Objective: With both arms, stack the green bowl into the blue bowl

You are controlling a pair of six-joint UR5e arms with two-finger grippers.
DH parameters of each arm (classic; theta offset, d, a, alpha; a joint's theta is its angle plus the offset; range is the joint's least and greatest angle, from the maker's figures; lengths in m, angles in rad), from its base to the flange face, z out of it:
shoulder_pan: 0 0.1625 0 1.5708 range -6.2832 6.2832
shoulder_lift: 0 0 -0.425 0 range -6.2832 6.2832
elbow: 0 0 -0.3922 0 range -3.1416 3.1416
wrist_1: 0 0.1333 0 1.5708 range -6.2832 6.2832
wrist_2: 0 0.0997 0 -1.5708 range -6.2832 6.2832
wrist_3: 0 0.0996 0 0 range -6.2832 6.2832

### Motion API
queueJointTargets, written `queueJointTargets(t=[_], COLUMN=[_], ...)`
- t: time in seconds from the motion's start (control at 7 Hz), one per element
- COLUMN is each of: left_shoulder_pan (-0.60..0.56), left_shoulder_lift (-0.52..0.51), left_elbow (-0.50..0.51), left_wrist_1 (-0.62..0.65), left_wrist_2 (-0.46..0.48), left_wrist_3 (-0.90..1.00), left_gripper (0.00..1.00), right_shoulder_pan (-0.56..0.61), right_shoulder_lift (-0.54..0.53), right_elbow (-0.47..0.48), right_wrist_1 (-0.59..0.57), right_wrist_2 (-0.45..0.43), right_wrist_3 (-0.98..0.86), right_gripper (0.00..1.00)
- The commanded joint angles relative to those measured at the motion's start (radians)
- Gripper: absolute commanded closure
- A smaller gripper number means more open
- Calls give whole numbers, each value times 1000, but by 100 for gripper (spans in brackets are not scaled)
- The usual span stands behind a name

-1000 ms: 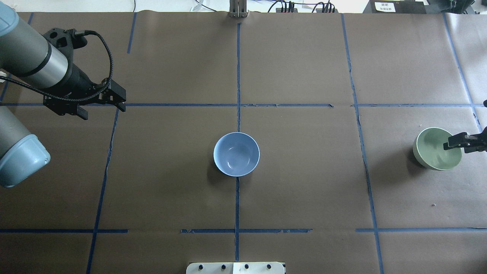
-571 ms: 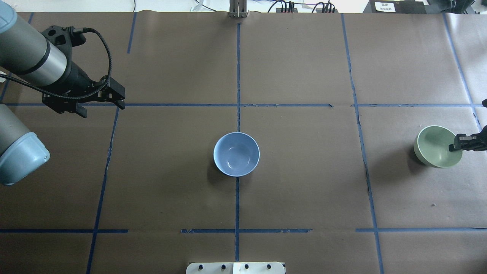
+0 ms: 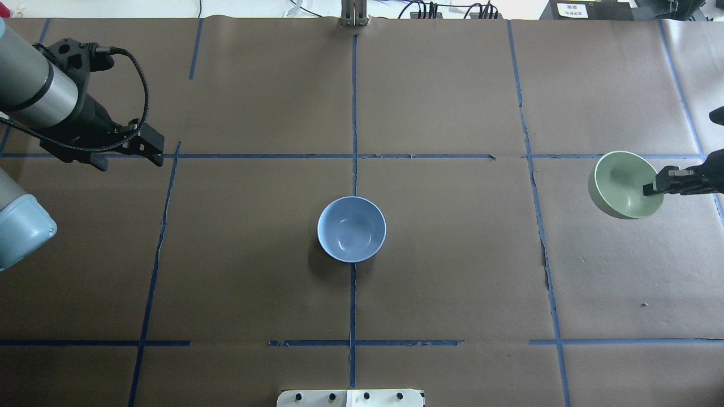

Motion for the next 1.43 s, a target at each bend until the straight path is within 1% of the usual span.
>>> queueJointTargets(t=[0.0,0.14,0.29,0.43,0.57,0.71,0.86,1.0,1.29], left_shoulder_pan=[-83,-136,-189,-258,-292,-308,-322,-332,-334], left_shoulder_lift=[61,70,70,71,90,97,100,114,131], left_elbow=[27,50,104,154,182,196,196,196,198], left_wrist_1=[0,0,0,0,-1,-15,-15,-17,-35], left_wrist_2=[-3,-8,-11,-16,-16,-16,-16,-16,-14], left_wrist_3=[242,311,418,561,638,660,660,660,648], left_gripper=[0,0,0,0,0,0,0,0,0], right_shoulder_pan=[2,-67,-148,-234,-330,-425,-514,-579,-638], right_shoulder_lift=[212,289,379,429,463,487,503,509,515], right_elbow=[7,11,4,7,14,16,22,18,8], right_wrist_1=[-2,1,-6,-3,-3,1,1,0,-11], right_wrist_2=[63,60,4,-84,-189,-291,-380,-463,-505], right_wrist_3=[241,362,467,521,543,590,598,598,598], right_gripper=[100,100,100,100,100,100,100,100,100])
